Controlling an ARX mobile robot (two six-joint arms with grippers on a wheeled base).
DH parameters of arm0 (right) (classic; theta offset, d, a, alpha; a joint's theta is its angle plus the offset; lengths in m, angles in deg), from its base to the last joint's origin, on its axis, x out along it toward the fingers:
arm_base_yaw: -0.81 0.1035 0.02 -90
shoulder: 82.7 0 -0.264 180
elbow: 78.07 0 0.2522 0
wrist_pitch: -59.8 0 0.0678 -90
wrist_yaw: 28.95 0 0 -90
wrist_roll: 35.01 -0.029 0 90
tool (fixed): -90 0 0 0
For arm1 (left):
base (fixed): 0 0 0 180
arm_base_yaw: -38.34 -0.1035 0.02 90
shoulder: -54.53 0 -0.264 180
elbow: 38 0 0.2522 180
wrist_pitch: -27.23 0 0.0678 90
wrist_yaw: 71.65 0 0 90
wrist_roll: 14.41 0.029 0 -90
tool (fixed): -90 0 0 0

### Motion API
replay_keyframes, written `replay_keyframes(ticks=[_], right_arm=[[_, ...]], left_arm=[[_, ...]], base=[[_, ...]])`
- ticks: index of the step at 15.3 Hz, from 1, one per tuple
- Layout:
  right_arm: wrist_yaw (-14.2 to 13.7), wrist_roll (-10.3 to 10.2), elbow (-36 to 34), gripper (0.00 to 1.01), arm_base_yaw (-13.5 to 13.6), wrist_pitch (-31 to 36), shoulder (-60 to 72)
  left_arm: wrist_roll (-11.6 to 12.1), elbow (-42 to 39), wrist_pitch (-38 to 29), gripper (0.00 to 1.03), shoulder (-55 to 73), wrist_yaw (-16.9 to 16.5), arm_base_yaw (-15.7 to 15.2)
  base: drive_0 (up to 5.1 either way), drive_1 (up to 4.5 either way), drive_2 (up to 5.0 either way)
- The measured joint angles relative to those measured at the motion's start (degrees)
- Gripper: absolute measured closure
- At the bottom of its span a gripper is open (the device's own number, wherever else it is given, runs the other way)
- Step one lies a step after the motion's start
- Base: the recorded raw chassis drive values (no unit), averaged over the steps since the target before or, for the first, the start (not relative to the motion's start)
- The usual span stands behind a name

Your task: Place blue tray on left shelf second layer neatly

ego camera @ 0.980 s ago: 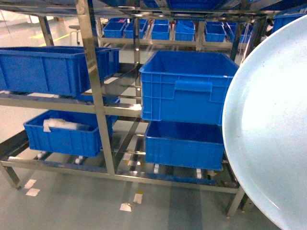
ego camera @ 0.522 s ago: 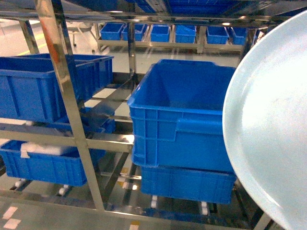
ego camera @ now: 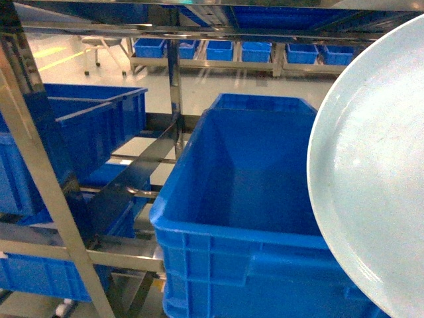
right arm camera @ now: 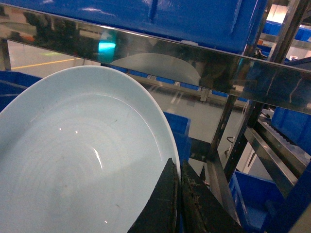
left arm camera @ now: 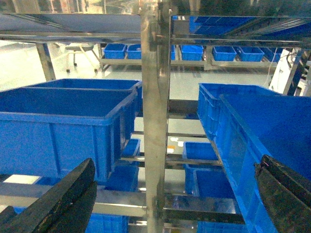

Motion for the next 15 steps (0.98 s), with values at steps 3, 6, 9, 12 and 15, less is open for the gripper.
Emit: replay_keyframes(ticks=[3, 6, 9, 12, 15], right_arm=[[0.0, 0.0, 0.0, 0.99, 0.0, -0.2, 0.0], [0.1, 0.2, -0.1, 0.99, 0.0, -0.2, 0.2], [0.3, 0.2, -0.1, 0.99, 0.0, -0.2, 0.2], [0.3, 0.2, -0.1, 0.99, 0.0, -0.2, 0.2], [0.3, 0.2, -0.1, 0.99, 0.0, -0.2, 0.2]], left_arm=[[0.0, 0.0, -0.1, 0.05, 0.0, 0.0, 0.0], [0.0, 0.0, -0.2, 0.05, 0.0, 0.0, 0.0], [0.0, 0.0, 0.0, 0.05, 0.0, 0.0, 0.0], [0.0, 0.0, 0.0, 0.05, 0.0, 0.0, 0.0], [0.0, 0.0, 0.0, 0.05, 0.0, -0.1, 0.0]], base=[[0.0, 2.56, -2.5], [0.0, 0.0, 0.0], [0.0, 0.0, 0.0], [0.0, 0.0, 0.0], [0.0, 0.0, 0.0]])
